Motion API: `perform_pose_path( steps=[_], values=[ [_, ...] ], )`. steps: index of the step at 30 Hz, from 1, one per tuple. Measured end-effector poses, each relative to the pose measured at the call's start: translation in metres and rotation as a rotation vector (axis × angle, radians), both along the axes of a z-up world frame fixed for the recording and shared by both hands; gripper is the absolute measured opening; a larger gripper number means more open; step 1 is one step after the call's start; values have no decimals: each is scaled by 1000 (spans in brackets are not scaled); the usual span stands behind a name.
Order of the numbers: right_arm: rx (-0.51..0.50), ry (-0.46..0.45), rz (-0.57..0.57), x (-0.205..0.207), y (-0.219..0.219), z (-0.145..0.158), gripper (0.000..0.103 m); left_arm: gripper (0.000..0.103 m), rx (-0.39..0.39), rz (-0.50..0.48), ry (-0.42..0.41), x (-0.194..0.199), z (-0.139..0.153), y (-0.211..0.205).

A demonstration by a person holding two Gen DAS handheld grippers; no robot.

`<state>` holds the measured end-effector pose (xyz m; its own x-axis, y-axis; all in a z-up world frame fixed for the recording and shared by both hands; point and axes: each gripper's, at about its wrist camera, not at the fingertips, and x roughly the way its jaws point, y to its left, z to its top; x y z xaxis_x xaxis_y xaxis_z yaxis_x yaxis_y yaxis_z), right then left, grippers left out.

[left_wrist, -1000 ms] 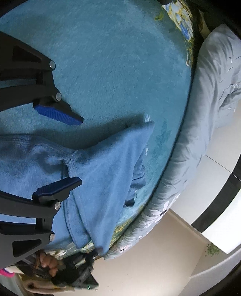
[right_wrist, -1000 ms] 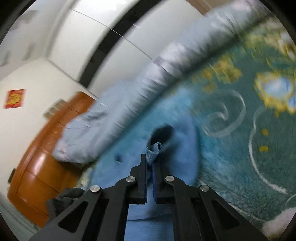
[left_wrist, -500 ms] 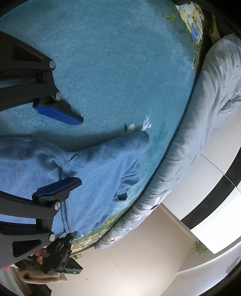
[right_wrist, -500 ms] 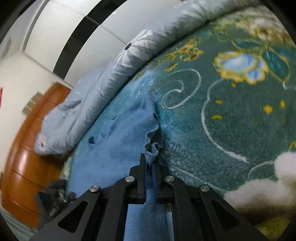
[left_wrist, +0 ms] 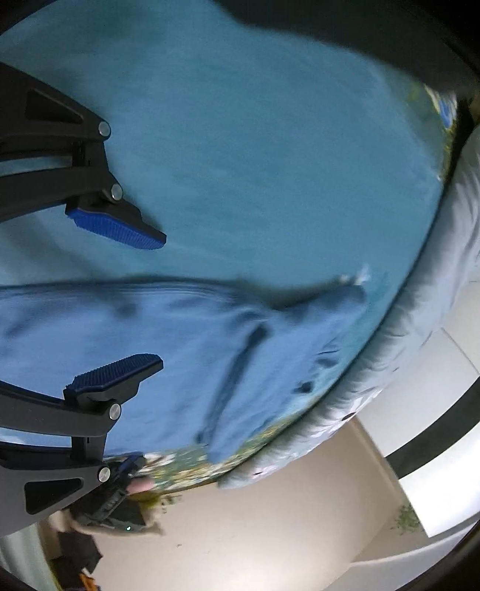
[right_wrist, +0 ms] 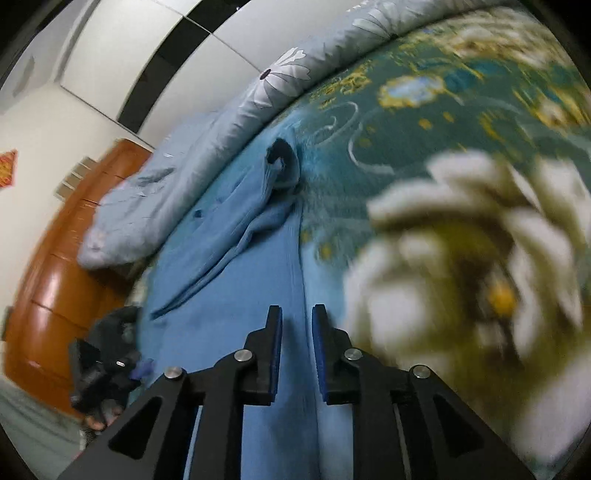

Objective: Fold clothes

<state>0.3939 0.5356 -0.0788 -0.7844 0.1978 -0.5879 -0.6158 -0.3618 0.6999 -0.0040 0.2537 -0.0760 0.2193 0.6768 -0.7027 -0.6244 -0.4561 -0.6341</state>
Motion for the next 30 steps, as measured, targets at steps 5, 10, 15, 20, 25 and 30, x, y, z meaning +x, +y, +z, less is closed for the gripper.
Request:
perform_pose_path(
  steps=[5, 10, 15, 20, 25, 30],
  values=[
    [-67, 33, 83, 23, -35, -6, 17, 63, -6, -44, -126, 28, -5, -27],
    [-127, 92, 154, 42, -70, -14, 17, 63, -9, -76, -220, 54, -6, -50],
    [-159, 171, 168, 58, -88, -21, 16, 61, 32, -56, -305, 70, -8, -69],
    [-194, 266, 117, 68, -88, -26, 16, 40, 51, 42, -421, 73, -19, -87],
    [-128, 186, 113, 63, -93, -20, 6, 7, 48, 149, -469, 78, -27, -95],
    [-111, 220, 102, 77, -96, -18, 3, 4, 70, 195, -389, 87, 0, -92]
  ],
)
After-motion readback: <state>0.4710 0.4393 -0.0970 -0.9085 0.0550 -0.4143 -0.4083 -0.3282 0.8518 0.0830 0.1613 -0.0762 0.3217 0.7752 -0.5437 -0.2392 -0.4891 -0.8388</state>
